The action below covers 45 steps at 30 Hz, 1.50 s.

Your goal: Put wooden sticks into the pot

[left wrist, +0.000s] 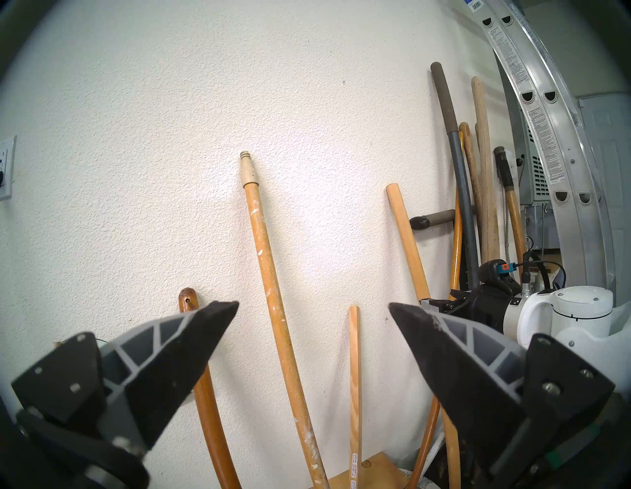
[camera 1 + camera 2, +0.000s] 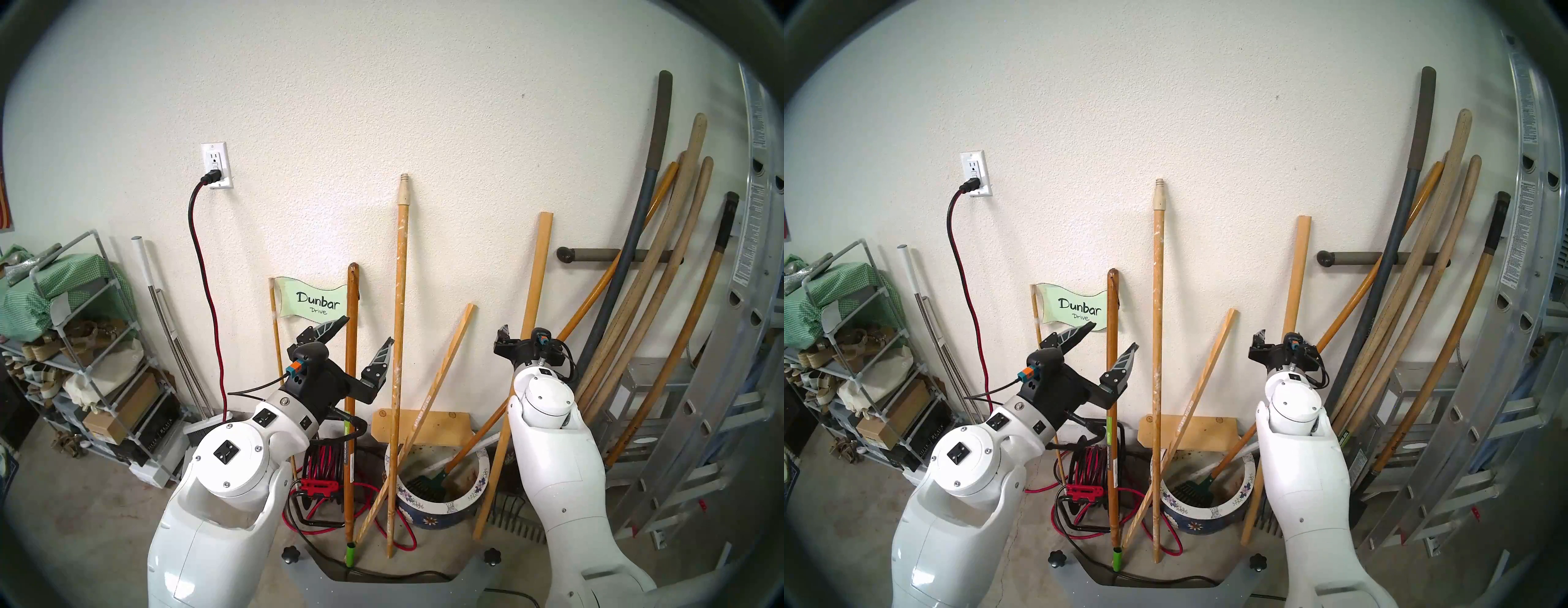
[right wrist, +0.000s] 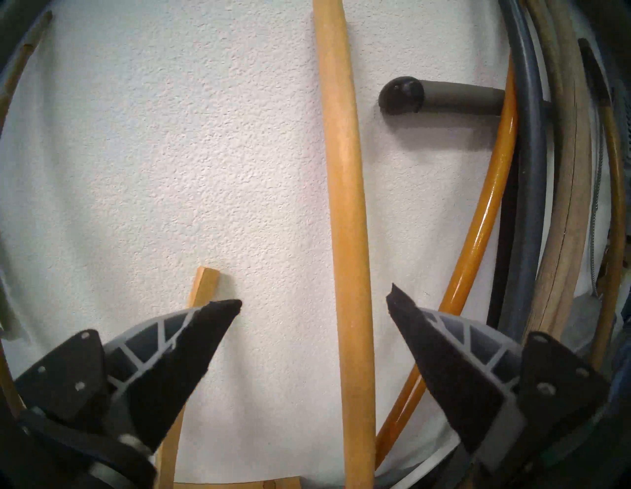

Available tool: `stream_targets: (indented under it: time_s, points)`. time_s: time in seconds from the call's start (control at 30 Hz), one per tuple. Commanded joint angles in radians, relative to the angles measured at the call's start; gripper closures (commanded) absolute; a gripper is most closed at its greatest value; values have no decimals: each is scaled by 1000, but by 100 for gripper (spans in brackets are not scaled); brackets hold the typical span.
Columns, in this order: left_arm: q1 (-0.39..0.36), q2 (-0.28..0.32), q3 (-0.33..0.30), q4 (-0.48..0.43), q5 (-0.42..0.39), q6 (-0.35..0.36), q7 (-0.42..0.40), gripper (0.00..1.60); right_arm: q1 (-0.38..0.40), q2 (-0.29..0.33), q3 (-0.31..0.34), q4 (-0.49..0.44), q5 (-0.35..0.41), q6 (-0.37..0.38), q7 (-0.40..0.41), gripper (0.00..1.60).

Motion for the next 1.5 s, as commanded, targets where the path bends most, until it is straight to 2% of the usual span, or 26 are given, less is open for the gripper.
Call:
stream_targets:
  time_s: [0.0,0.33,0.7,1.23,1.47]
  points:
    - [0,0,0,0,0,0,0,0,67,10,4,60,2,-27,5,0]
    - [0,0,0,0,0,0,0,0,140,12,8,177,1,-64,14,0]
    - [0,0,0,0,0,0,0,0,239,16,16,327,-7,-119,-23,0]
    - [0,0,0,0,0,0,0,0,437,46,-3,631,-17,-164,-31,0]
    - [0,0,0,0,0,0,0,0,496,42,-11,734,-17,-177,-33,0]
